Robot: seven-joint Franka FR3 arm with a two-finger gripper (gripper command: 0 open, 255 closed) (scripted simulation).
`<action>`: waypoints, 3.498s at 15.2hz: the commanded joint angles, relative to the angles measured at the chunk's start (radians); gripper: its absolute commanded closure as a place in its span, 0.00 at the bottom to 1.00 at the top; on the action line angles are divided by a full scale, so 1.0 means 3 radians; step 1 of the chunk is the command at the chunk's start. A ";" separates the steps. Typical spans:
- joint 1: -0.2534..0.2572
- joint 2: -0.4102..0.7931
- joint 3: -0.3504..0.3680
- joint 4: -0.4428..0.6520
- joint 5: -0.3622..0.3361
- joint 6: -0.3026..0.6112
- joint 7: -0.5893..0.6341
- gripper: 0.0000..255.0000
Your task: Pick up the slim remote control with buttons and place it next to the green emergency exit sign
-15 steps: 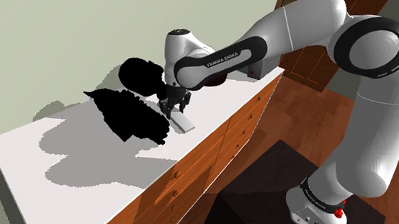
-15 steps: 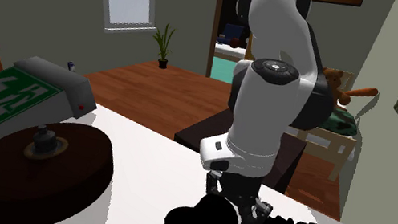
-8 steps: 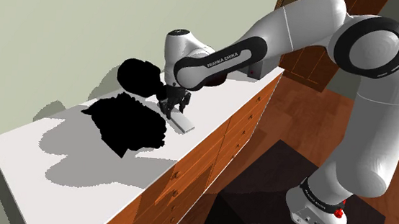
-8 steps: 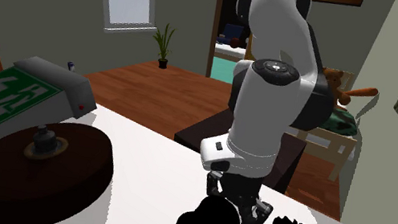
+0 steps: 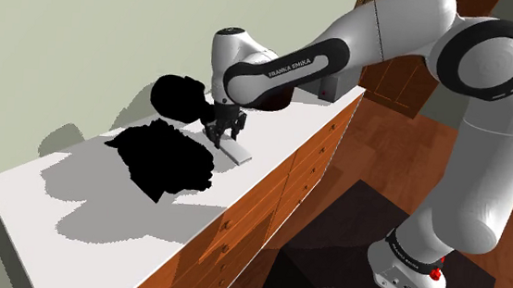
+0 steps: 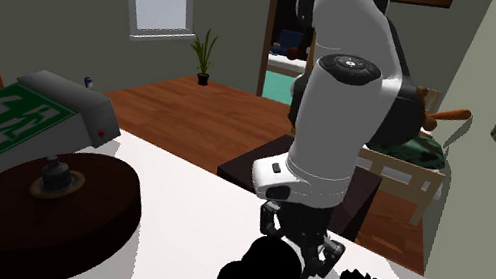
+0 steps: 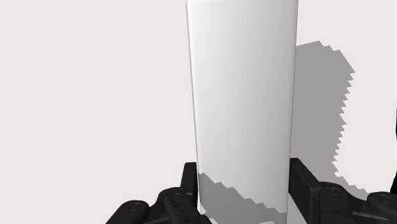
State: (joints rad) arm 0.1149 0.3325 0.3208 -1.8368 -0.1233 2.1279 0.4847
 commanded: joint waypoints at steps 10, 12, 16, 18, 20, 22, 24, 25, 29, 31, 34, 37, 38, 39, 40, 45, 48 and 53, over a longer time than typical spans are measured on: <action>-0.0017 -0.0196 0.0030 0.0250 0.0083 -0.0423 -0.0053 1.00; -0.0019 -0.0223 0.0034 0.0306 0.0094 -0.0504 -0.0061 1.00; -0.0021 -0.0268 0.0040 0.0427 0.0114 -0.0668 -0.0075 1.00; -0.0021 -0.0286 0.0043 0.0493 0.0123 -0.0751 -0.0080 1.00; -0.0020 -0.0301 0.0045 0.0563 0.0130 -0.0835 -0.0086 1.00; -0.0019 -0.0314 0.0048 0.0637 0.0136 -0.0920 -0.0090 1.00; -0.0017 -0.0324 0.0050 0.0714 0.0140 -0.1006 -0.0094 1.00; -0.0016 -0.0327 0.0051 0.0754 0.0142 -0.1050 -0.0095 1.00; -0.0010 -0.0334 0.0055 0.0925 0.0147 -0.1227 -0.0100 1.00; -0.0006 -0.0332 0.0056 0.1017 0.0147 -0.1317 -0.0101 1.00; 0.0001 -0.0322 0.0059 0.1165 0.0145 -0.1455 -0.0102 1.00; -0.0112 -0.0460 0.0010 0.0992 0.0196 -0.1410 -0.0259 1.00; -0.0165 -0.0523 -0.0018 0.0912 0.0219 -0.1388 -0.0339 1.00; -0.0217 -0.0583 -0.0047 0.0837 0.0240 -0.1368 -0.0419 1.00; -0.0268 -0.0639 -0.0077 0.0768 0.0260 -0.1350 -0.0499 1.00; -0.0499 -0.0865 -0.0244 0.0492 0.0331 -0.1285 -0.0901 1.00; -0.0628 -0.0958 -0.0353 0.0379 0.0355 -0.1260 -0.1142 1.00; -0.0833 -0.1046 -0.0541 0.0274 0.0371 -0.1238 -0.1538 1.00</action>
State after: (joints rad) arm -0.1240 0.0161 0.1689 -1.7559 -0.0119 1.7548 0.0464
